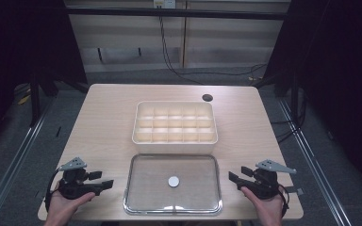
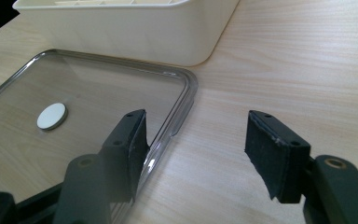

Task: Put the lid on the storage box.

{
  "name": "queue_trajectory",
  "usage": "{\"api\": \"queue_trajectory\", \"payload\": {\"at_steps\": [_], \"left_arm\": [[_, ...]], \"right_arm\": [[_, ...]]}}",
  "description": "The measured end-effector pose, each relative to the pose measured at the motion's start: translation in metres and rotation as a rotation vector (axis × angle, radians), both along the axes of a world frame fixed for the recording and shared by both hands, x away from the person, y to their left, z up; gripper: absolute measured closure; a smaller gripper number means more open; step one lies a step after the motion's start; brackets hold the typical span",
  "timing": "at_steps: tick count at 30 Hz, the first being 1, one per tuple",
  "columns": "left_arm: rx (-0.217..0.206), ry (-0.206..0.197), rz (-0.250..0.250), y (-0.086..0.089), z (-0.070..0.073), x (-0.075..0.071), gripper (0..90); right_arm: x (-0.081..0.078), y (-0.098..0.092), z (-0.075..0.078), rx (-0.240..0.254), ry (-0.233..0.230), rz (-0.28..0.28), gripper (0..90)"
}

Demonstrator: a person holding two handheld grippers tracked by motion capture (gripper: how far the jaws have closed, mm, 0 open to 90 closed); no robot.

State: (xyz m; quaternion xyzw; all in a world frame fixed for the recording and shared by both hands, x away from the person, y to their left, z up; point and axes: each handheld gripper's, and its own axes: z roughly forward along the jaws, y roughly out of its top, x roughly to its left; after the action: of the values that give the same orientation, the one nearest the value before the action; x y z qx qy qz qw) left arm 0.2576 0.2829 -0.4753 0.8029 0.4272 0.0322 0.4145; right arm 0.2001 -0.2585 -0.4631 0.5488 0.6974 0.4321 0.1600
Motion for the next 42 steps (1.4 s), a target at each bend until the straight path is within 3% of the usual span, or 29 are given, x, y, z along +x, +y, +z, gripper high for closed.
{"api": "queue_trajectory", "payload": {"at_steps": [3, 11, 17, 20, 23, 26, 28, 29, 31, 32, 36, 37, 40, 42], "left_arm": [[-0.008, -0.013, -0.006, -0.005, 0.006, 0.006, 34.7], [0.047, -0.019, -0.023, -0.026, 0.009, 0.018, 36.2], [0.043, -0.03, -0.012, -0.036, 0.02, 0.033, 38.0], [0.043, -0.032, -0.014, -0.038, 0.017, 0.036, 38.8], [0.05, -0.004, -0.038, -0.043, 0.008, 0.038, 43.0], [0.071, -0.004, -0.047, -0.047, 0.007, 0.038, 43.0], [0.081, 0.011, -0.071, -0.05, 0.008, 0.044, 42.6], [0.057, 0.018, -0.076, -0.053, 0.008, 0.046, 43.1], [0.05, 0.016, -0.073, -0.058, 0.005, 0.044, 43.5], [0.036, 0.035, -0.095, -0.059, 0.003, 0.045, 44.1], [0.091, 0.016, -0.098, -0.061, -0.001, 0.043, 43.9], [0.071, 0.029, -0.09, -0.06, -0.003, 0.044, 43.5], [0.079, 0.027, -0.073, -0.055, -0.005, 0.044, 43.1], [0.108, 0.025, -0.04, -0.054, -0.007, 0.043, 45.4]], "right_arm": [[0.003, 0.002, 0.004, 0.022, 0.013, 0.03, 37.9], [0.017, 0.015, 0.006, 0.008, 0.033, 0.089, 35.9], [0.031, 0.022, 0.014, -0.001, 0.011, 0.117, 38.6], [0.036, 0.024, 0.015, -0.006, -0.001, 0.131, 44.8], [0.043, 0.031, 0.011, -0.003, -0.003, 0.143, 46.8], [0.046, 0.036, 0.01, -0.021, -0.003, 0.151, 47.2], [0.053, 0.042, 0.014, -0.023, 0.011, 0.159, 47.1], [0.055, 0.042, 0.016, -0.018, 0.024, 0.156, 45.0], [0.058, 0.041, 0.016, 0.017, 0.04, 0.162, 43.0], [0.059, 0.039, 0.014, 0.032, 0.056, 0.151, 42.0], [0.061, 0.037, 0.002, 0.026, 0.08, 0.148, 41.0], [0.062, 0.037, -0.002, 0.035, 0.093, 0.142, 39.7], [0.065, 0.039, -0.007, 0.032, 0.109, 0.149, 39.7], [0.067, 0.04, -0.009, 0.027, 0.119, 0.15, 41.1]]}}
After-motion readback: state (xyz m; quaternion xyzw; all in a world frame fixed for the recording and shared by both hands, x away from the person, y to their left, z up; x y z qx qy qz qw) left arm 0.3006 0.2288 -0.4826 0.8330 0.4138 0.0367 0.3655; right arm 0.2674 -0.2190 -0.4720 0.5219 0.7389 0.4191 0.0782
